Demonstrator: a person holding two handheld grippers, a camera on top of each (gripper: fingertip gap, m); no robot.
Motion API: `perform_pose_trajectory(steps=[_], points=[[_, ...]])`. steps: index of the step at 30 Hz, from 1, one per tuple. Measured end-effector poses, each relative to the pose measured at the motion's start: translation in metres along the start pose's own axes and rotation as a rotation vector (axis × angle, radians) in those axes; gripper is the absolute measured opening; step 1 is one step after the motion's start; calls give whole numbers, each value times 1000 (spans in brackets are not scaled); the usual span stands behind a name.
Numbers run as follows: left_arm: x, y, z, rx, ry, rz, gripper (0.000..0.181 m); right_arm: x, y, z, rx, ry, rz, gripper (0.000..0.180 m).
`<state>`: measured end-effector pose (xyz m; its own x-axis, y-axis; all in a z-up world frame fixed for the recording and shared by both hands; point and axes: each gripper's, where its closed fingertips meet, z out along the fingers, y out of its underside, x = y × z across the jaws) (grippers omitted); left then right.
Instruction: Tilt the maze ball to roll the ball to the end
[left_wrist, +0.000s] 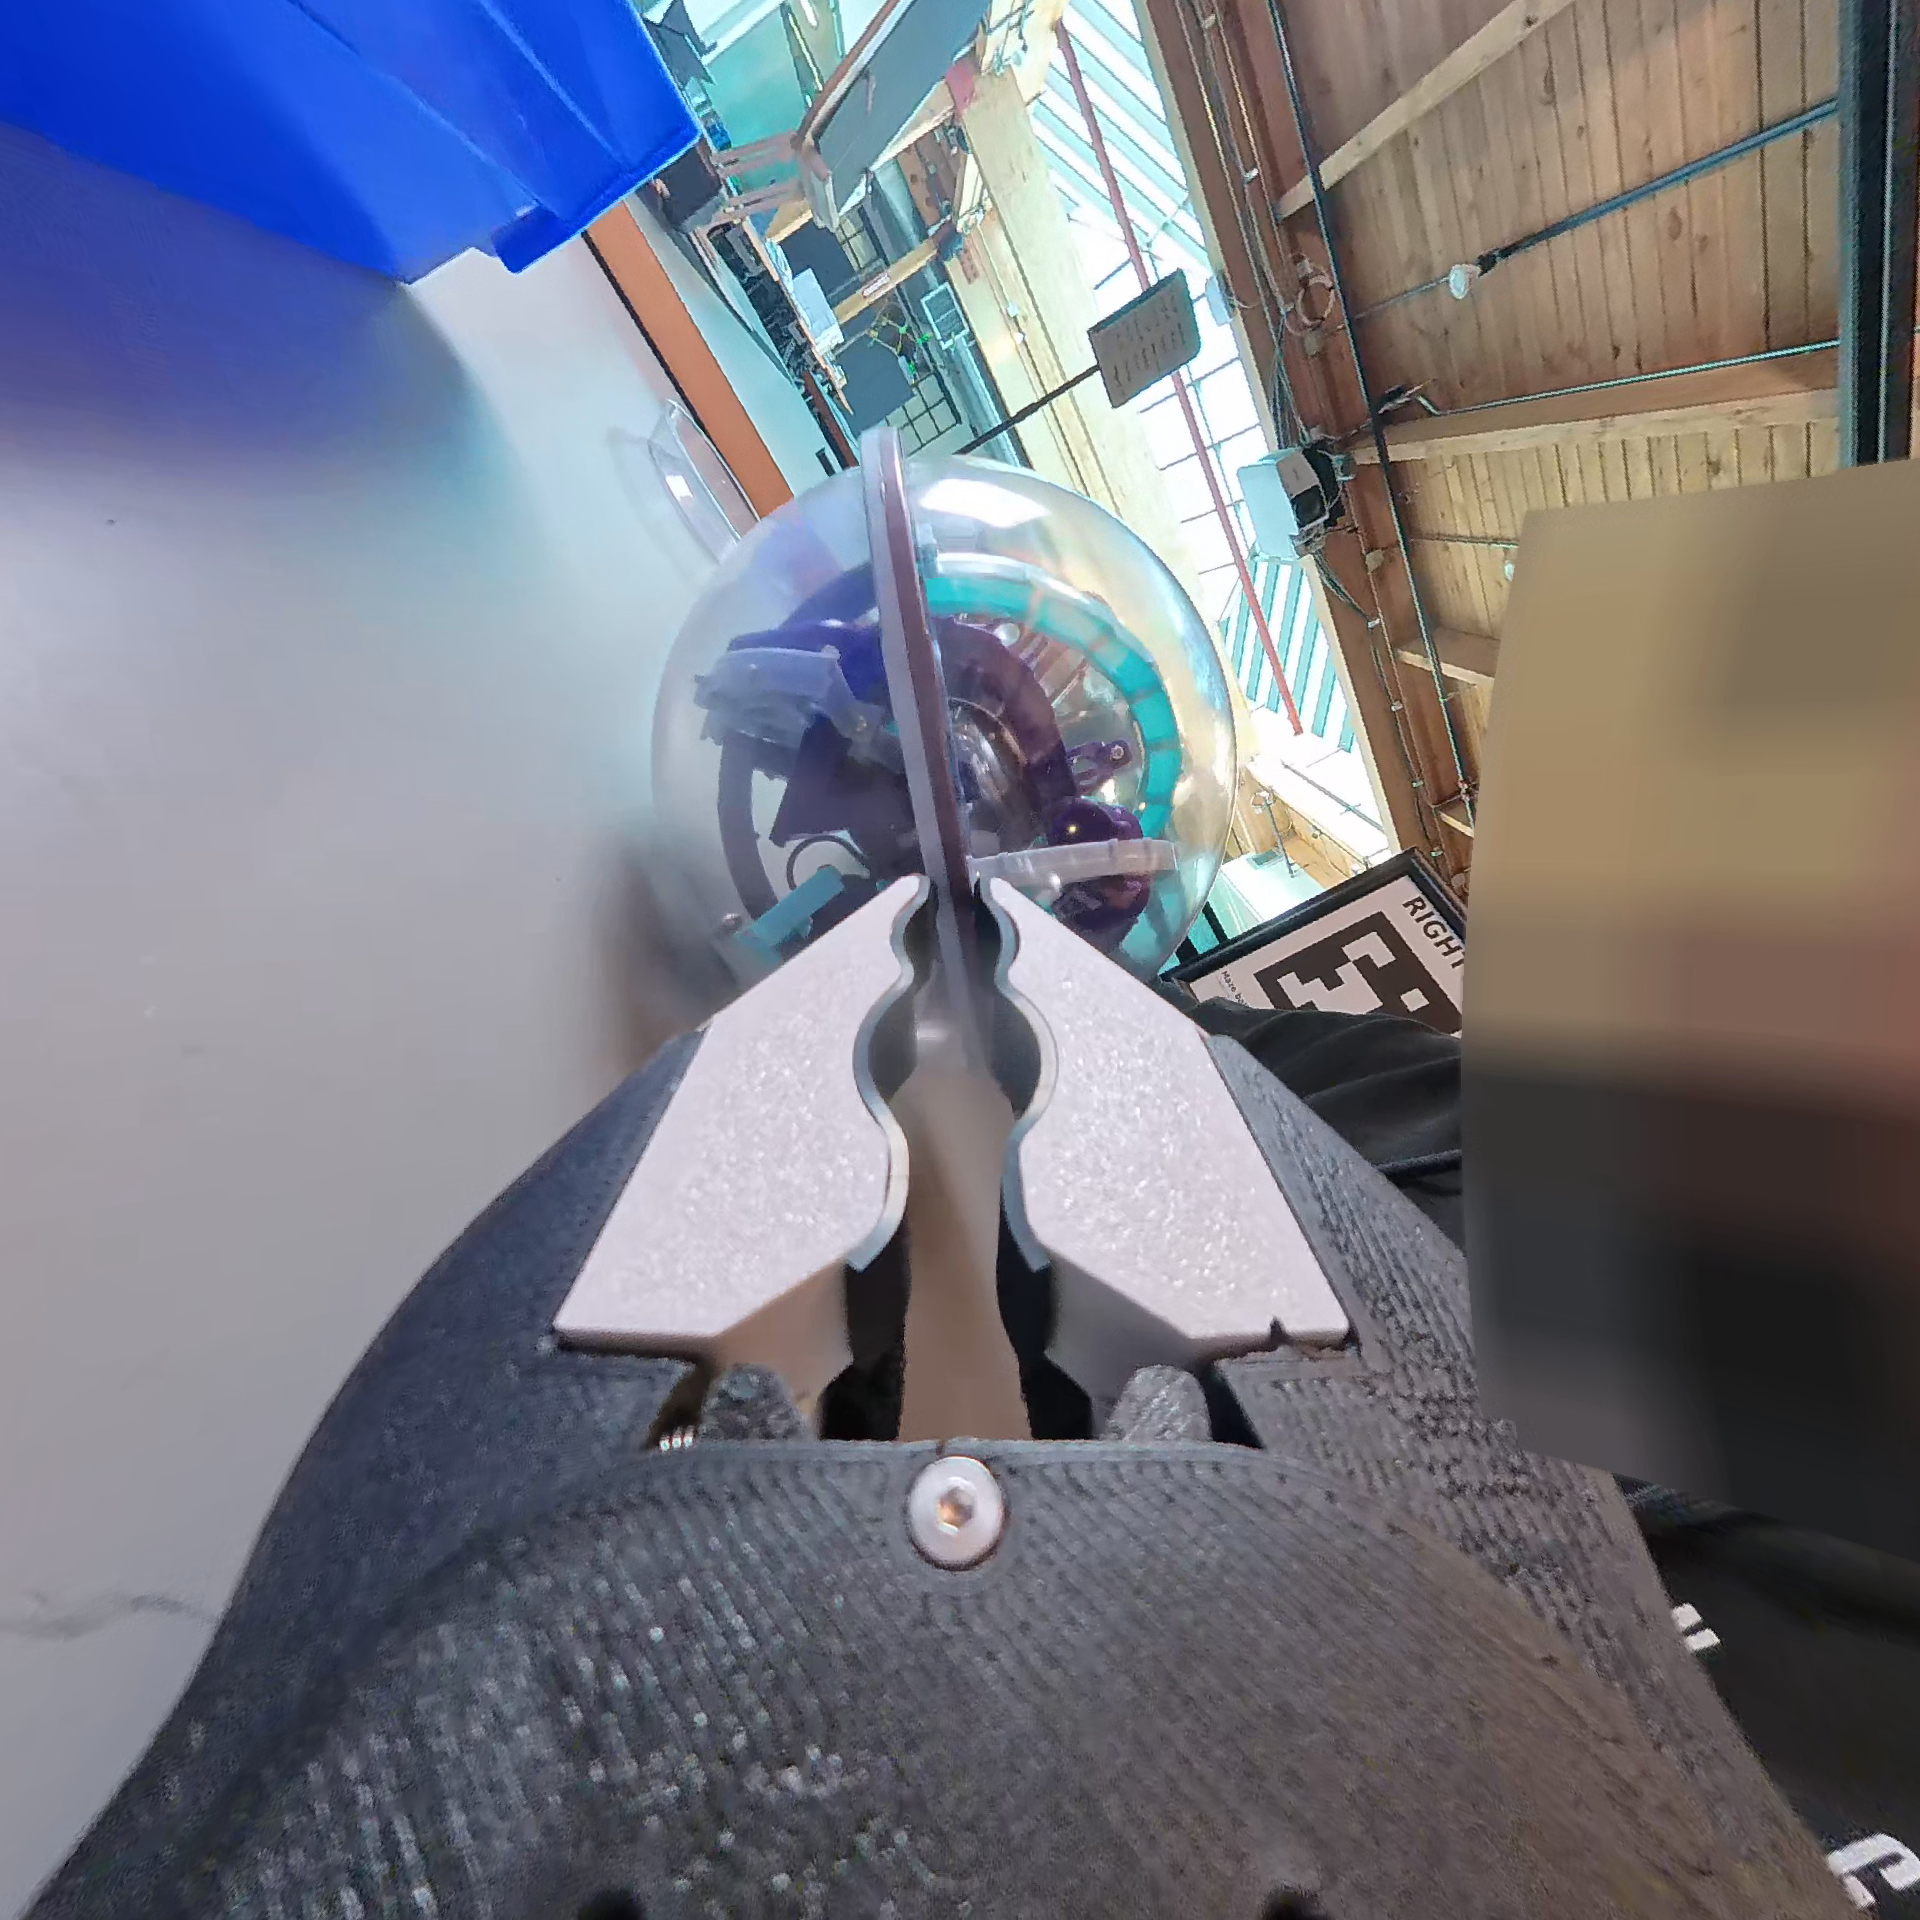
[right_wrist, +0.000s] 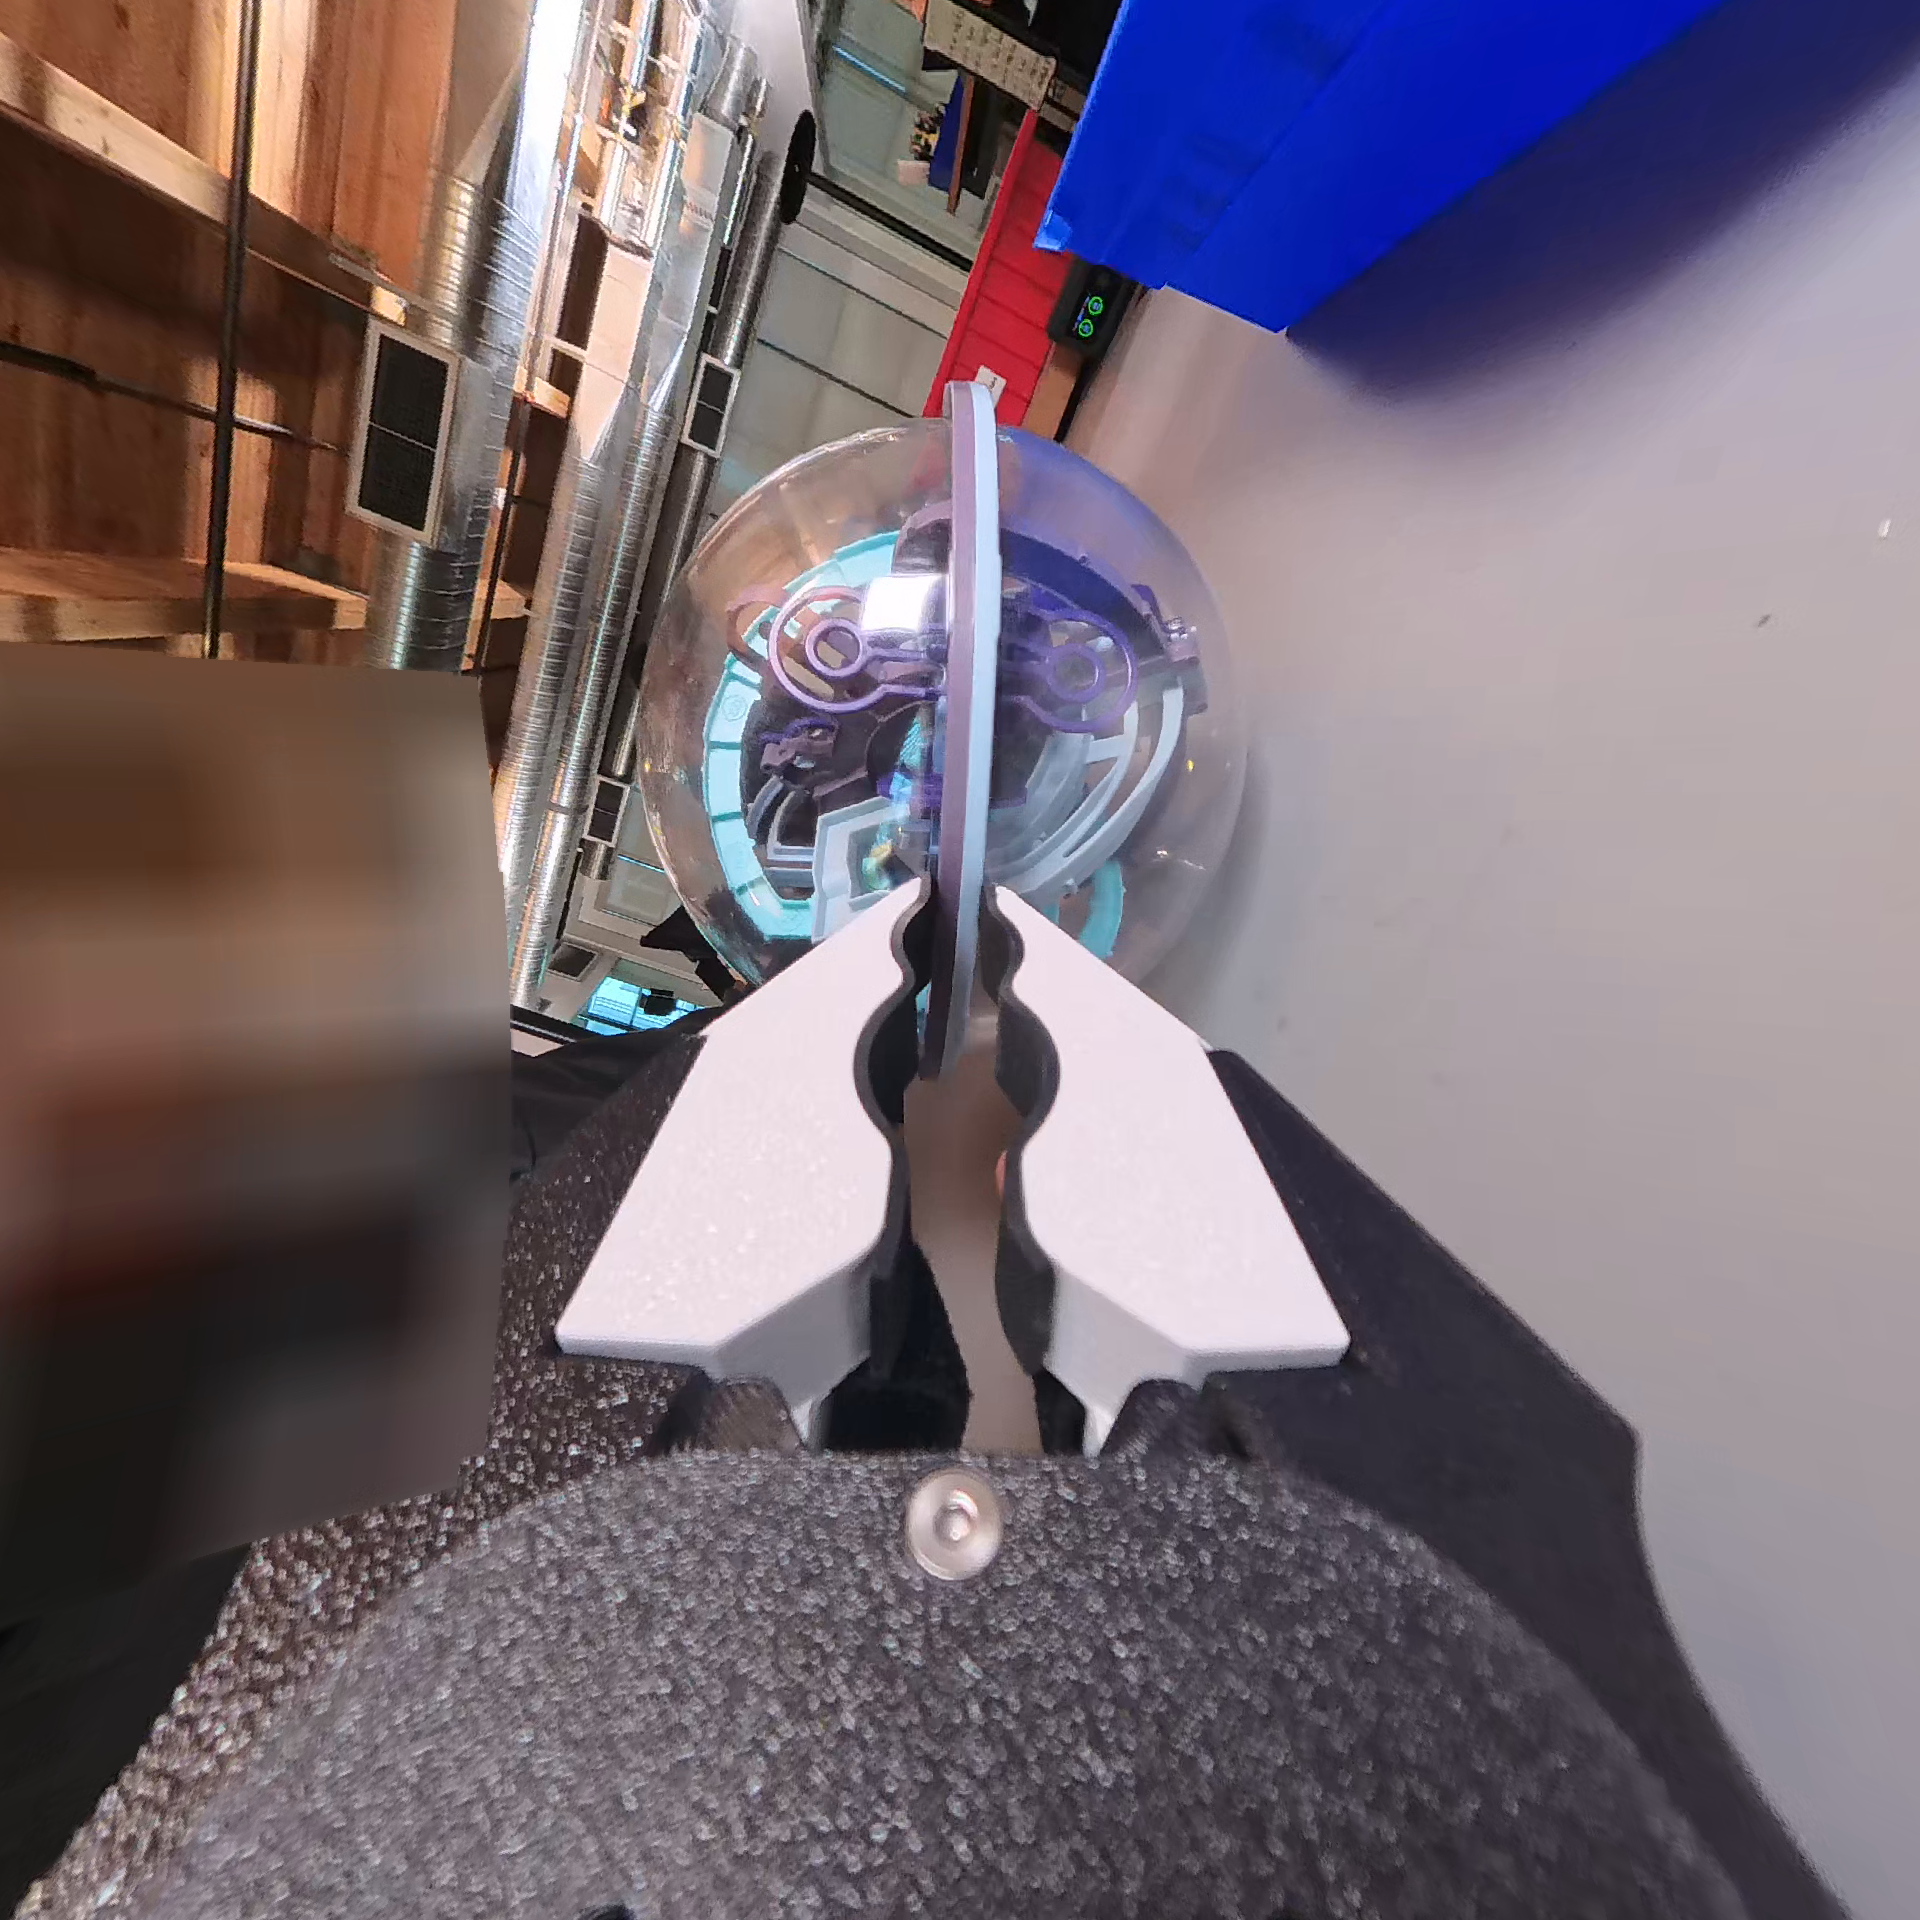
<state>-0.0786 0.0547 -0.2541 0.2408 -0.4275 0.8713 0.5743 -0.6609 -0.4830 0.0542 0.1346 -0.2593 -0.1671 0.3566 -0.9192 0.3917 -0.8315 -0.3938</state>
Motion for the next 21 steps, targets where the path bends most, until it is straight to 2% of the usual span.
perform_pose_trajectory(steps=[13, 21], points=[[8, -11, -4, 60, -31, -24, 4, 9, 7, 7, -50, 14, 44, 6], [31, -15, -3, 72, 24, 3, 0, 23, 10, 14, -94, 66, 68, 5]])
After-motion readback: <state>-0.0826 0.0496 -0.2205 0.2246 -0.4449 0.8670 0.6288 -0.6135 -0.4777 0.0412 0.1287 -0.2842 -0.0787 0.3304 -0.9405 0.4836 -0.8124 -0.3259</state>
